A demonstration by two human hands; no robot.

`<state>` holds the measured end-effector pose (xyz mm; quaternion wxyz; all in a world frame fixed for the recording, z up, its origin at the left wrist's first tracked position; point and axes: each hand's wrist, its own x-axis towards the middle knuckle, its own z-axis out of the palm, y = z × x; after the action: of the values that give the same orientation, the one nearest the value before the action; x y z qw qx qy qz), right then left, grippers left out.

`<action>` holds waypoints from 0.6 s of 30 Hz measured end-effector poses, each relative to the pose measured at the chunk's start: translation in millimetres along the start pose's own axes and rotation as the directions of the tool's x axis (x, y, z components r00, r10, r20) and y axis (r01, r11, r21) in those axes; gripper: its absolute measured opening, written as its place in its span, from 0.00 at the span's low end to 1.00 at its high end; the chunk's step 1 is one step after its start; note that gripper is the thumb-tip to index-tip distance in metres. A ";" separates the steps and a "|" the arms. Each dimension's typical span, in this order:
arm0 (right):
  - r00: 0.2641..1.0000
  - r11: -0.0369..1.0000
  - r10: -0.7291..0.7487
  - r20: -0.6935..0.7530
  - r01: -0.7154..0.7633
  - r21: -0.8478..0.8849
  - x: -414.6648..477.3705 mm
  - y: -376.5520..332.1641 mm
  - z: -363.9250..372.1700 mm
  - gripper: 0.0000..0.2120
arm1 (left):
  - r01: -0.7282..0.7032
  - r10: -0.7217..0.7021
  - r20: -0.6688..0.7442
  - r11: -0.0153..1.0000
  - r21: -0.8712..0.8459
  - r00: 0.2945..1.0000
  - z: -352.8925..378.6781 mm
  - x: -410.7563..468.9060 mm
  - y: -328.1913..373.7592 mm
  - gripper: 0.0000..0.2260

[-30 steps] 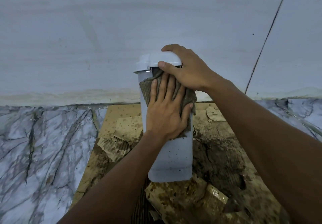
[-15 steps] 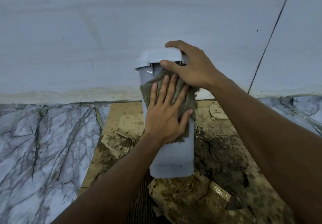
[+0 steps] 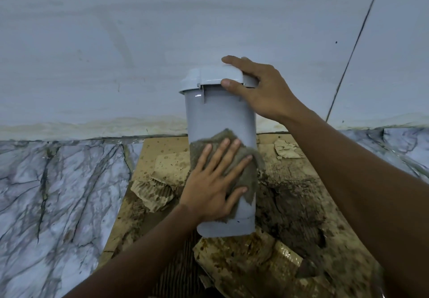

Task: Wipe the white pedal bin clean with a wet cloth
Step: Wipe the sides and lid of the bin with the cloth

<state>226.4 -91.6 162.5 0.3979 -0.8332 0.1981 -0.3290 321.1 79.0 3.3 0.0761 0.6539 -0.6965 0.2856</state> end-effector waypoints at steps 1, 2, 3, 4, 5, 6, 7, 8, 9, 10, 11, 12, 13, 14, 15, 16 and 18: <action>1.000 1.000 0.003 -0.012 -0.003 0.004 1.4 0.5 2.2 0.24 | 0.029 -0.029 -0.018 1.000 0.003 0.999 -3.3 11.1 -7.5 0.32; 1.000 1.000 0.002 -0.018 -0.002 0.008 2.5 1.0 4.3 0.24 | 0.074 -0.074 -0.038 0.997 -0.003 0.997 -7.1 22.1 -14.4 0.32; 1.000 1.000 -0.002 -0.021 0.002 0.015 3.0 1.0 5.0 0.24 | 0.121 -0.122 -0.056 0.992 -0.017 0.991 -10.6 31.6 -19.2 0.32; 1.000 1.000 -0.008 -0.023 0.008 0.019 3.1 1.2 4.1 0.24 | 0.161 -0.163 -0.068 0.986 -0.034 0.984 -13.5 39.1 -21.0 0.32; 1.000 1.000 -0.015 -0.025 0.016 0.021 2.8 1.9 2.3 0.24 | 0.190 -0.193 -0.075 0.981 -0.049 0.978 -15.3 43.9 -19.9 0.32; 0.999 1.000 -0.023 -0.026 0.023 0.020 2.2 2.8 -0.3 0.24 | 0.207 -0.211 -0.077 0.977 -0.056 0.975 -15.8 46.5 -16.3 0.31; 0.999 0.999 -0.029 -0.028 0.029 0.020 1.6 3.8 -2.3 0.24 | 0.216 -0.220 -0.077 0.975 -0.055 0.972 -15.4 46.5 -11.5 0.31; 0.999 0.999 -0.035 -0.029 0.035 0.022 1.0 4.3 -3.5 0.24 | 0.215 -0.218 -0.069 0.975 -0.049 0.974 -13.7 43.5 -6.2 0.31; 0.999 0.999 -0.037 -0.030 0.038 0.023 0.7 4.7 -3.2 0.23 | 0.198 -0.200 -0.054 0.979 -0.040 0.978 -10.4 37.1 -0.8 0.31; 0.999 0.999 -0.035 -0.030 0.036 0.024 1.0 4.7 -2.2 0.23 | 0.166 -0.167 -0.034 0.986 -0.033 0.985 -5.6 27.6 5.0 0.31; 0.999 0.999 -0.031 -0.029 0.032 0.022 1.7 4.6 -0.6 0.23 | 0.121 -0.122 -0.011 0.992 -0.030 0.993 -0.1 15.9 11.5 0.31; 0.999 0.999 -0.029 -0.027 0.029 0.021 2.4 4.4 1.1 0.24 | 0.070 -0.070 0.016 0.997 -0.030 0.997 4.8 2.4 18.3 0.31; 0.999 0.999 -0.028 -0.024 0.029 0.021 3.1 3.9 2.3 0.24 | 0.017 -0.015 0.044 0.999 -0.034 0.999 9.2 -11.7 25.1 0.31; 0.999 0.999 -0.027 -0.021 0.027 0.020 3.5 3.4 2.7 0.24 | -0.038 0.041 0.073 0.998 -0.040 0.997 13.2 -25.6 31.7 0.30; 1.000 0.999 -0.026 -0.017 0.026 0.019 3.7 3.0 2.6 0.24 | -0.098 0.102 0.096 0.994 -0.042 0.990 16.7 -38.1 37.1 0.30; 1.000 1.000 -0.025 -0.014 0.025 0.016 3.8 2.9 1.9 0.23 | -0.163 0.166 0.114 0.986 -0.038 0.979 19.6 -47.0 40.4 0.29; 1.000 1.000 -0.018 -0.015 0.018 0.006 3.7 3.2 0.8 0.23 | -0.245 0.247 0.123 0.969 -0.033 0.961 20.7 -48.5 38.0 0.29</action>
<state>229.4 -95.3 161.0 0.3958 -0.8314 0.1925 -0.3393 296.9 110.1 -48.3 0.0015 0.5784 -0.7781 0.2450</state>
